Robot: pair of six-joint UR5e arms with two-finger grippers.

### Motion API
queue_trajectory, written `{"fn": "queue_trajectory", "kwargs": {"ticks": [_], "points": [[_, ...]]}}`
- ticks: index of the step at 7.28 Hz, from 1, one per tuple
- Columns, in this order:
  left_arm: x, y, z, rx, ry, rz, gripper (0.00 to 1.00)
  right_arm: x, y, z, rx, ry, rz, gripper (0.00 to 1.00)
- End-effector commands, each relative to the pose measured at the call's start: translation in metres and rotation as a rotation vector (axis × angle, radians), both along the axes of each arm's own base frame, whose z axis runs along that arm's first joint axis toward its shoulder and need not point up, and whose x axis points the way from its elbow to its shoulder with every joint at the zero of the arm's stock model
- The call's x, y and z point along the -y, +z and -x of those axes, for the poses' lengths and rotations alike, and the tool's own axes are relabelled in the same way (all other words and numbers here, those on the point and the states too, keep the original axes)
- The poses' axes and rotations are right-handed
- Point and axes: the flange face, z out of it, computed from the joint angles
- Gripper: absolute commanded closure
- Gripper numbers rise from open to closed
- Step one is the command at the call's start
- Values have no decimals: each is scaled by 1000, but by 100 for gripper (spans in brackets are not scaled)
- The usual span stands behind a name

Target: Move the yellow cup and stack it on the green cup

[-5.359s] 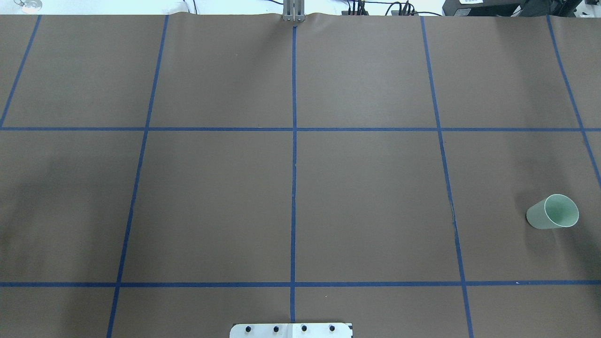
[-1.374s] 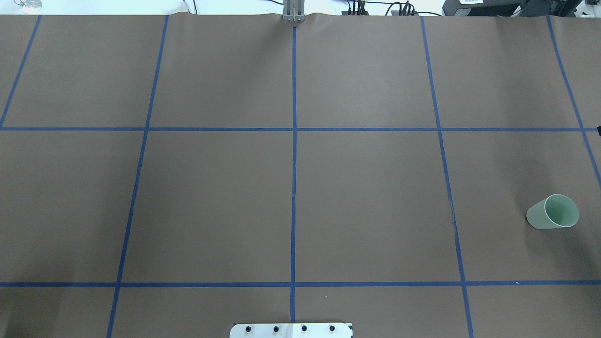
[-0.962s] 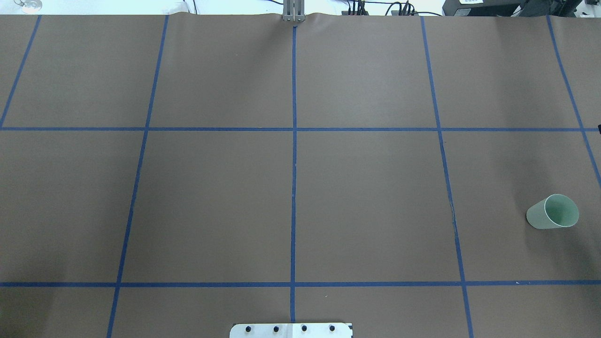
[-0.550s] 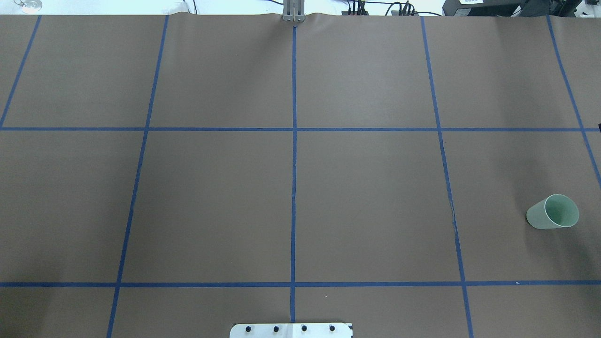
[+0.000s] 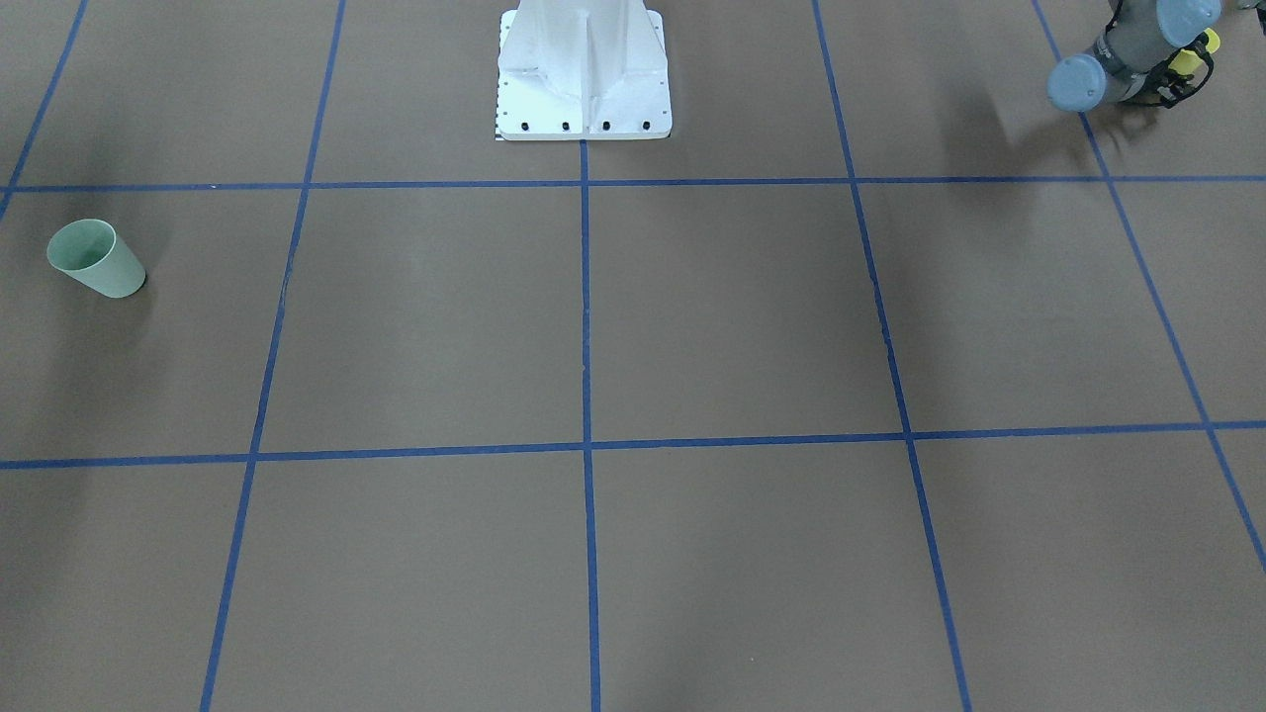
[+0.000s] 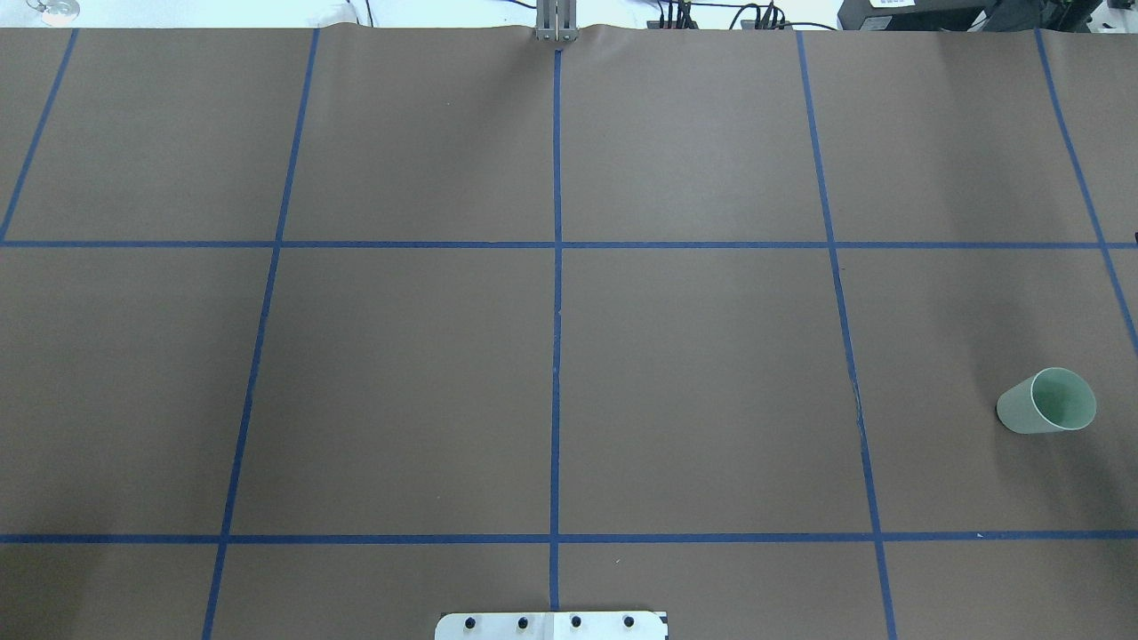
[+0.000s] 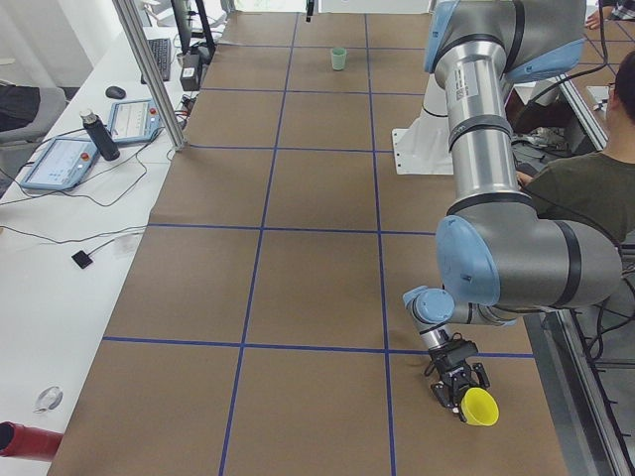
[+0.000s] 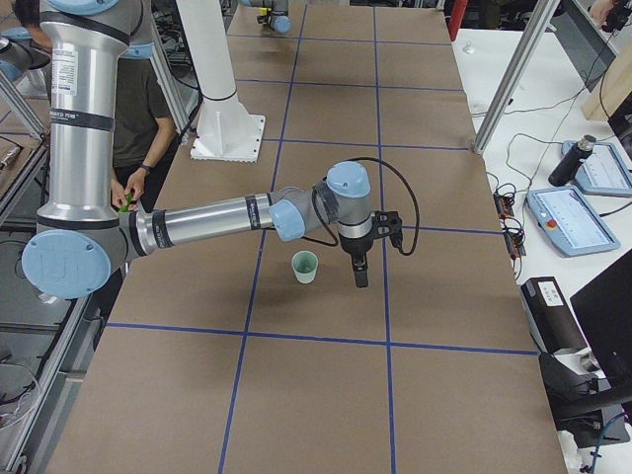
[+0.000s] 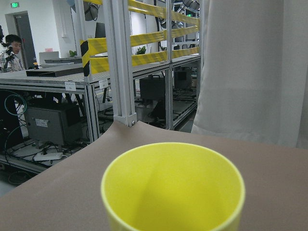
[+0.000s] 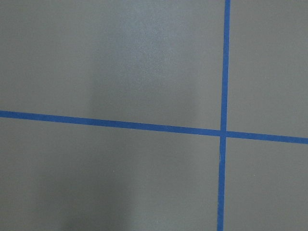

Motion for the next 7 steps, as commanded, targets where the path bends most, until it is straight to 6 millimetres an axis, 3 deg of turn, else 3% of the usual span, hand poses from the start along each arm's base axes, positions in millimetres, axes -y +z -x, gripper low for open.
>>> {"fn": "queue_trajectory", "kwargs": {"ticks": [1,2,5,7], "points": [[1,7,43,24,22,4,63,-4,0,-1,2,0,4,0],[1,6,47,-9,70,27,63,-4,2,-1,1,0,9,0],[4,-4,96,-33,185,93,63,-6,3,0,9,-2,21,0],[4,-5,106,-53,244,129,62,-5,2,1,10,-3,20,0]]}}
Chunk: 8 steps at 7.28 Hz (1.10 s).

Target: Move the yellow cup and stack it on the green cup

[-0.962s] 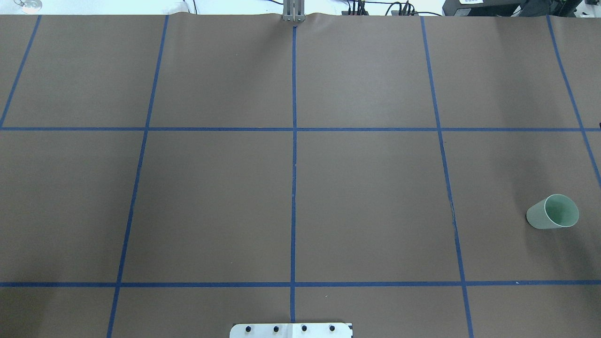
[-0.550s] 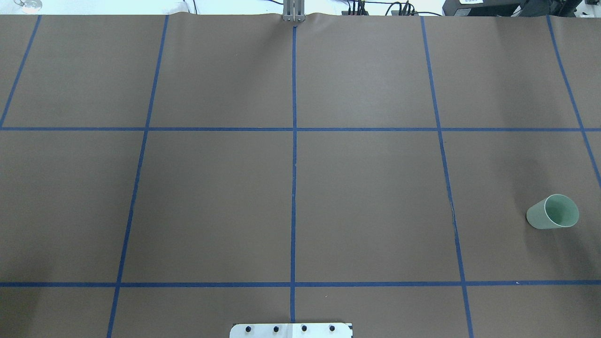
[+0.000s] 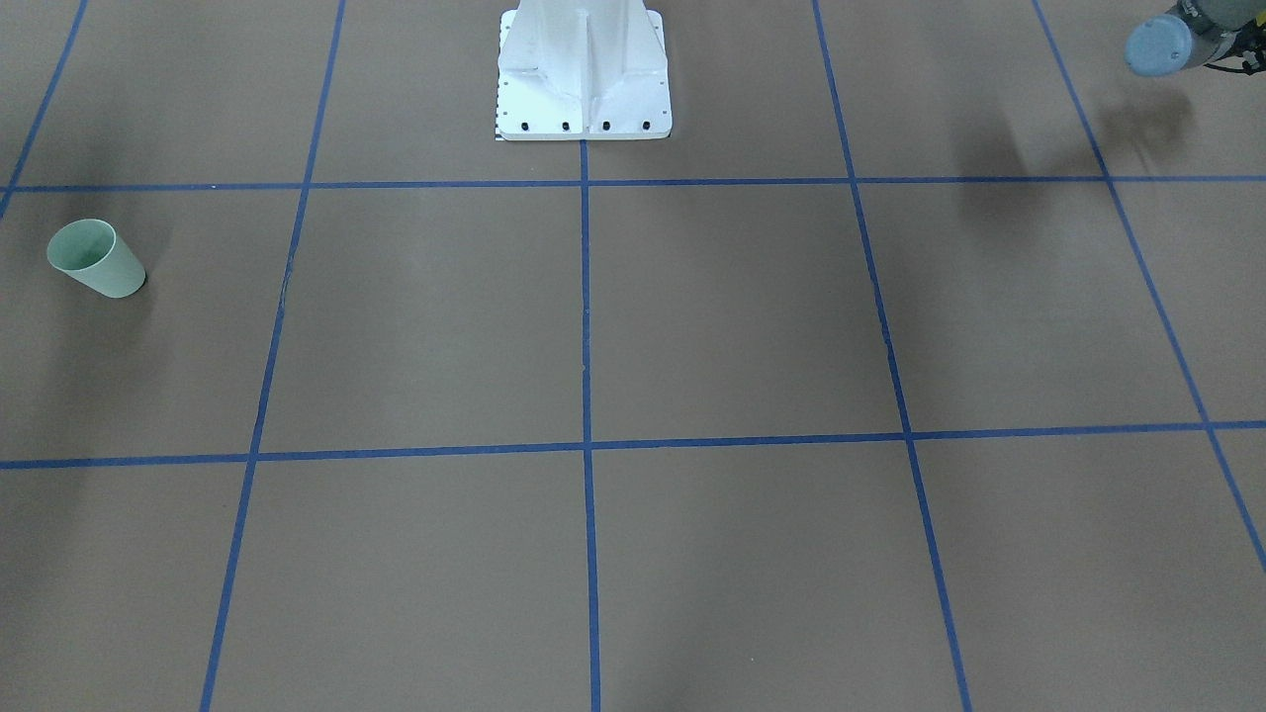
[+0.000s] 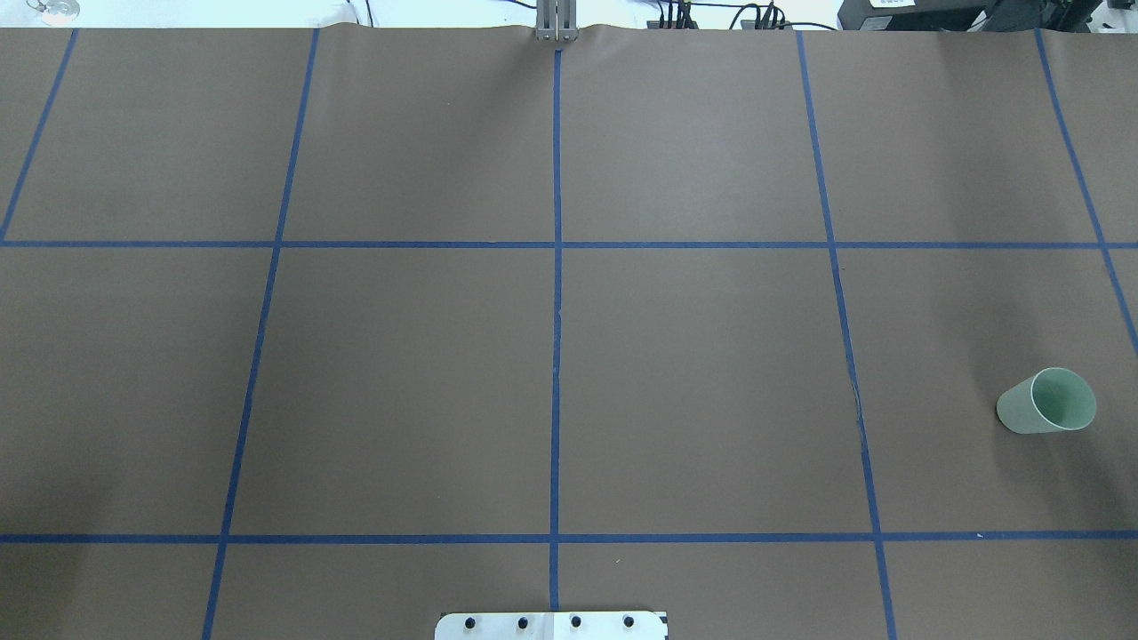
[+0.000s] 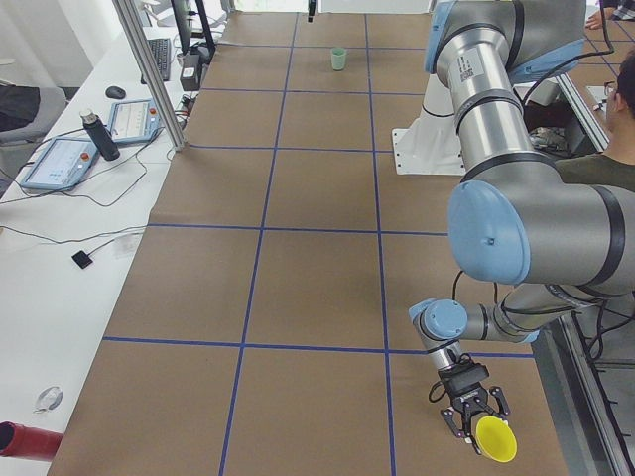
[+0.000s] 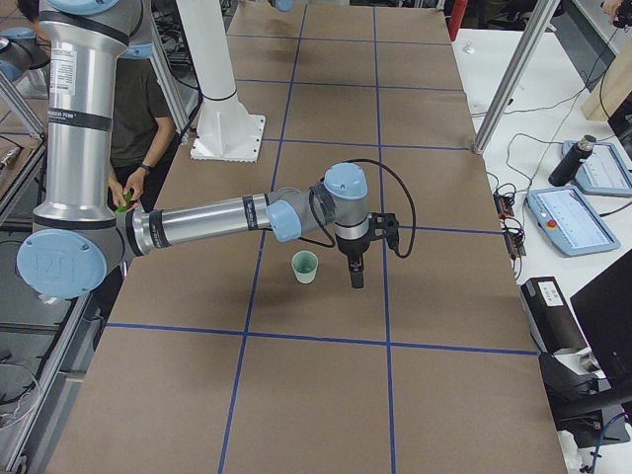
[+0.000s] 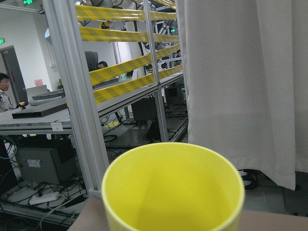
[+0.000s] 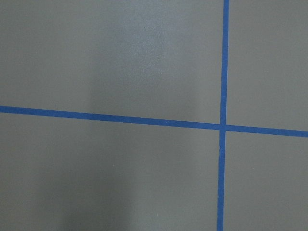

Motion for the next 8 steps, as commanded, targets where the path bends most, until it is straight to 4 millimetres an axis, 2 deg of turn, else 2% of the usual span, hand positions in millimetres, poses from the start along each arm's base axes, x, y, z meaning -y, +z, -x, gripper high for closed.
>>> {"fn": "queue_trajectory", "kwargs": {"ticks": [1,4,5,6,7,8], "points": [[2,2,13,-18,56,43,62,0,-1,0,2,2,-1,0],[3,6,21,-36,118,88,61,-1,-1,0,6,-1,4,0],[4,4,18,-45,124,84,61,0,-1,1,7,-1,5,0],[13,7,20,-37,174,6,61,-1,0,0,7,-1,7,0],[18,7,17,-42,208,-36,61,-4,3,0,8,-1,14,0],[19,0,8,-75,230,-31,61,-4,4,0,6,-1,17,0]]}}
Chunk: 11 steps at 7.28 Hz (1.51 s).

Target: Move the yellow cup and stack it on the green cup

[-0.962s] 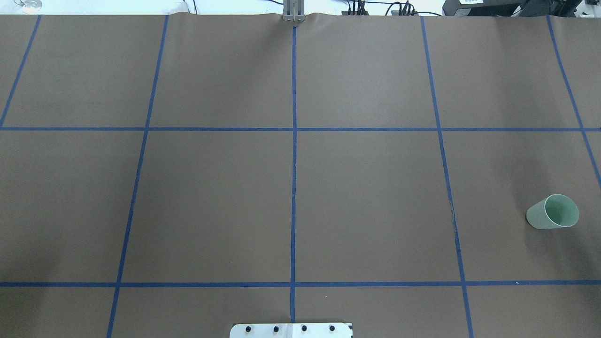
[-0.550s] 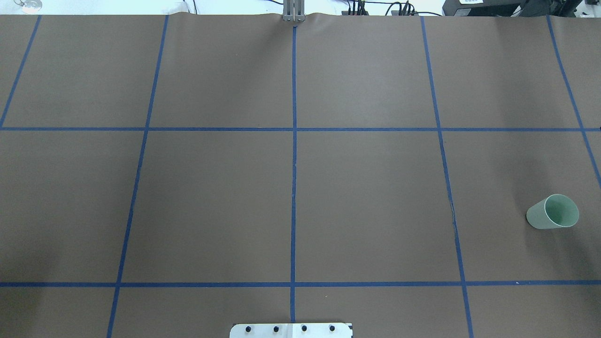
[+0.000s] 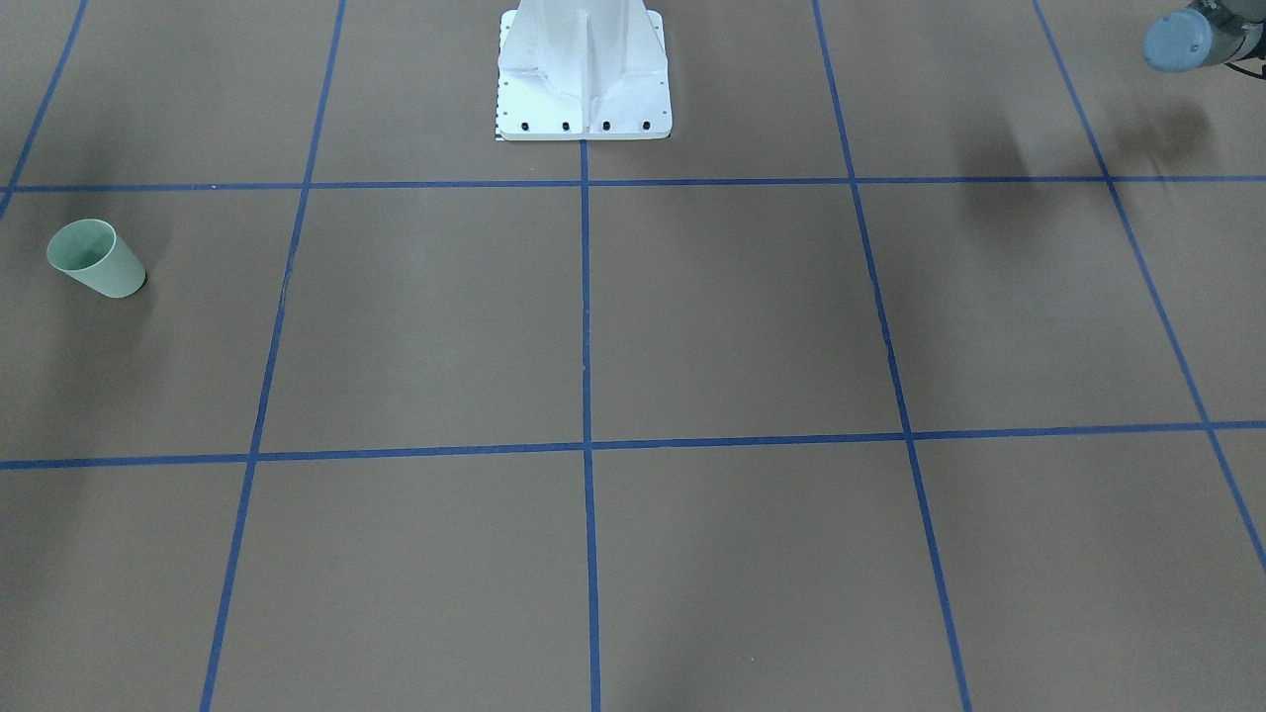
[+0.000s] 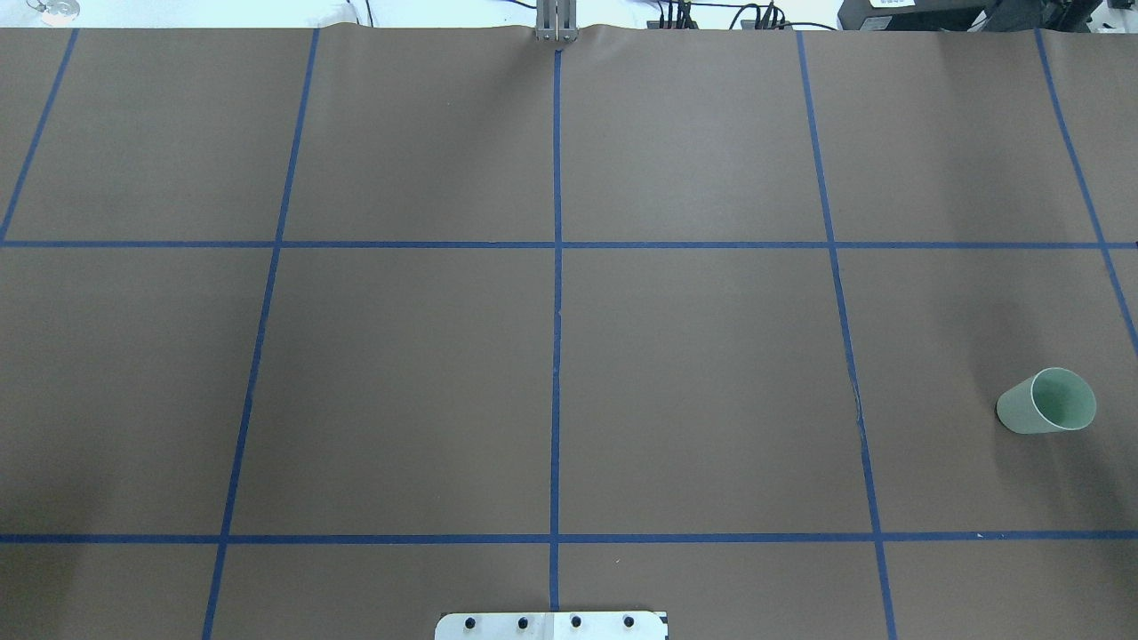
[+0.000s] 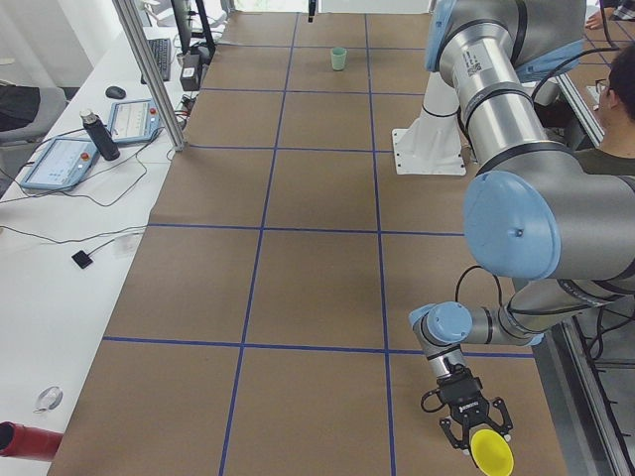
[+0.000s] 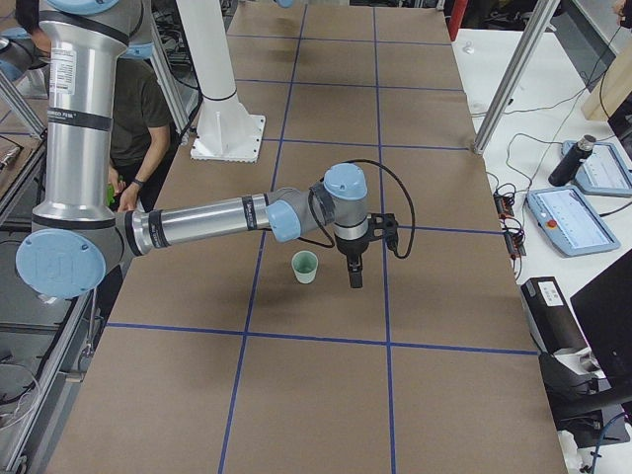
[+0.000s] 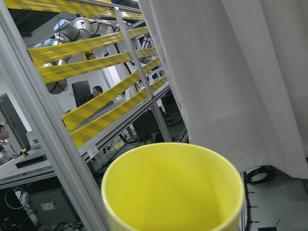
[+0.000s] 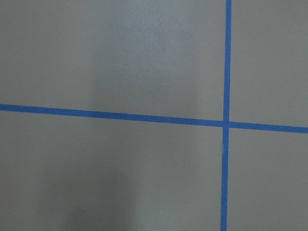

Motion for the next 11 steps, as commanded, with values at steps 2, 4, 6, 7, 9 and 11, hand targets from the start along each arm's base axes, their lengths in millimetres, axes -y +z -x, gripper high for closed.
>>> {"fn": "queue_trajectory", "kwargs": {"ticks": [2,4,6,7,9,11], "points": [[9,-7,-38,-32,54,-55,59,-1,3,0,0,0,7,0],[23,-7,-55,-11,174,-144,59,-1,-1,0,1,2,0,0],[45,-8,-48,-14,272,-225,59,-1,0,0,2,0,1,0],[54,-12,-50,-20,303,-260,59,-1,2,0,1,1,6,0],[68,-19,-67,-38,384,-347,59,-1,4,0,0,1,11,0],[106,-50,-85,-66,432,-444,59,-1,7,0,0,0,15,0]]}}
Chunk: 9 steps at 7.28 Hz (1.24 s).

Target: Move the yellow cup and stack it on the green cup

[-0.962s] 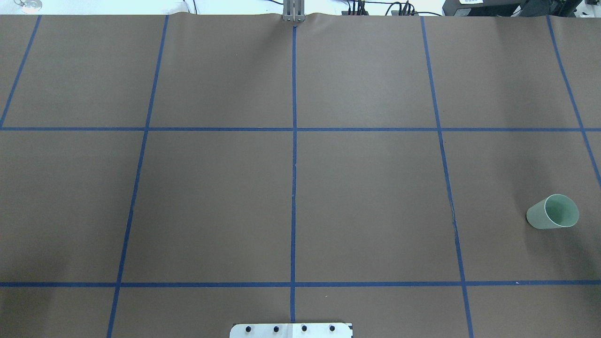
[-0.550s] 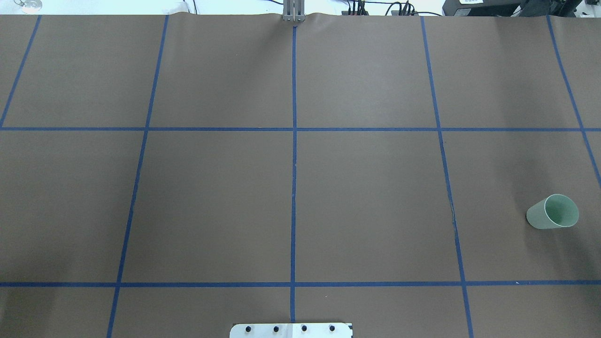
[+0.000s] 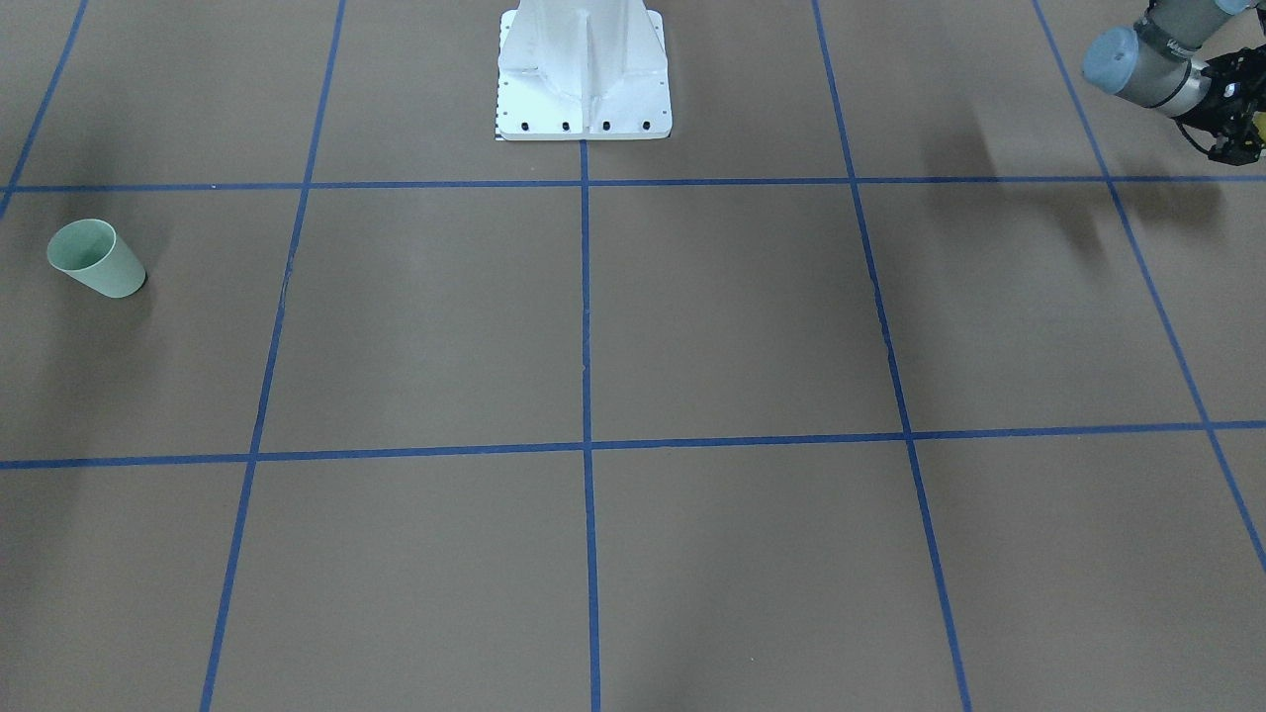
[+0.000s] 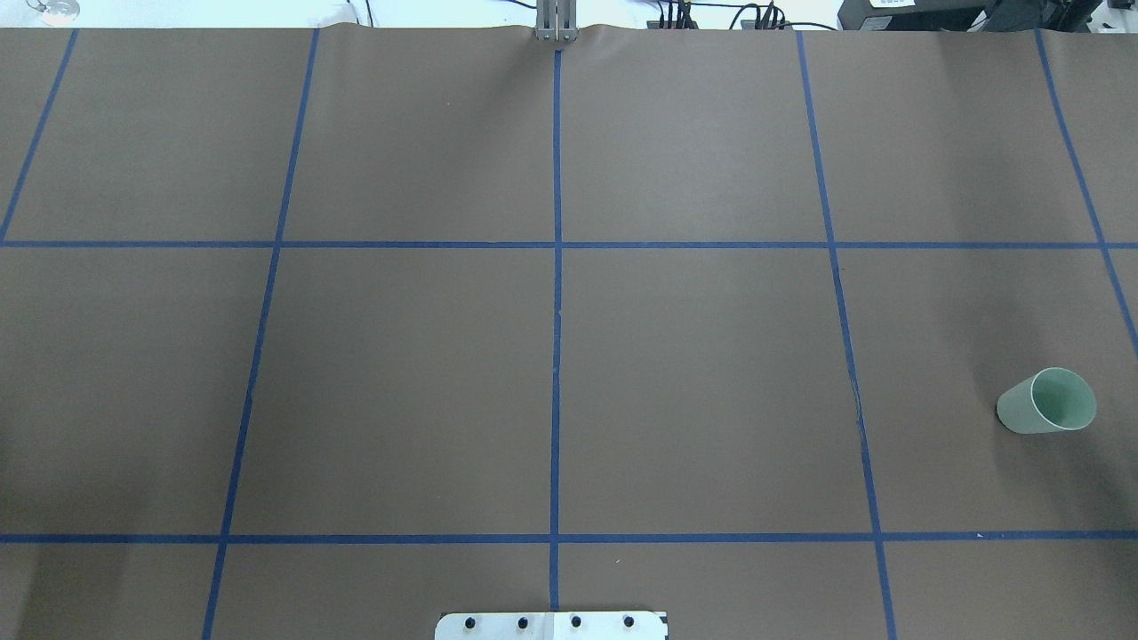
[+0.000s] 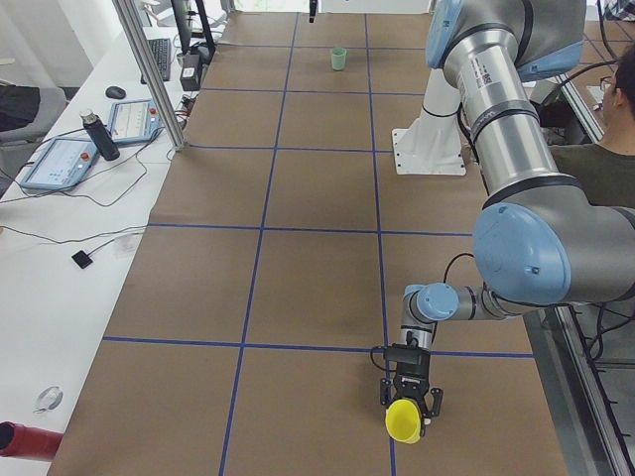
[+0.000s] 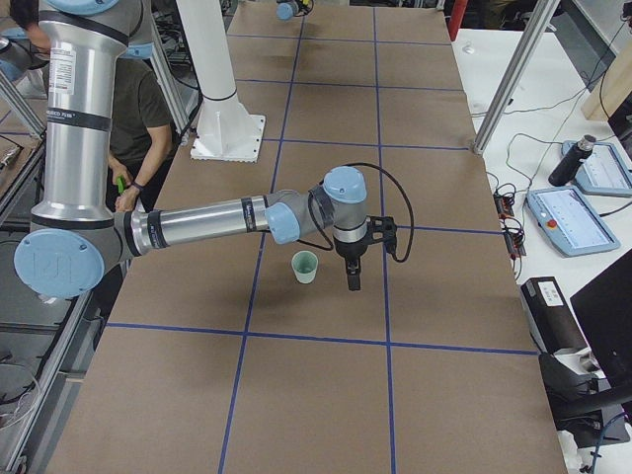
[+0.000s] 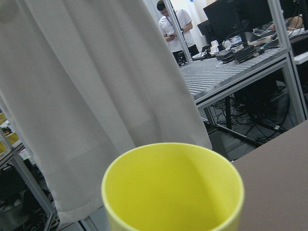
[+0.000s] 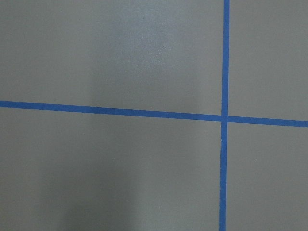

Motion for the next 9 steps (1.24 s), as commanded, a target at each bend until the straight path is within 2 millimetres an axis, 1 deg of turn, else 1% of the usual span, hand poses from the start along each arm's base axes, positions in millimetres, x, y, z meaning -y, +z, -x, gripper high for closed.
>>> {"fn": "queue_trajectory", "kwargs": {"ticks": [1,2,3,4,5,6,7,9], "points": [[61,-35,-31,-34,52,-90,59,0,3,0,-1,0,7,0],[107,-49,-41,-13,68,-133,59,1,6,0,-3,0,13,0],[136,-61,-44,8,87,-163,59,1,7,0,-3,0,16,0],[146,-68,-51,6,110,-158,59,0,8,0,-4,0,18,0],[161,-84,-69,1,155,-178,58,1,7,0,-3,0,15,0],[199,-120,-94,-11,204,-213,56,2,4,1,-1,-2,7,0],[227,-152,-114,-32,248,-258,56,2,4,1,-1,0,7,0],[255,-198,-152,-116,390,-363,56,2,3,3,20,-11,14,0]]}}
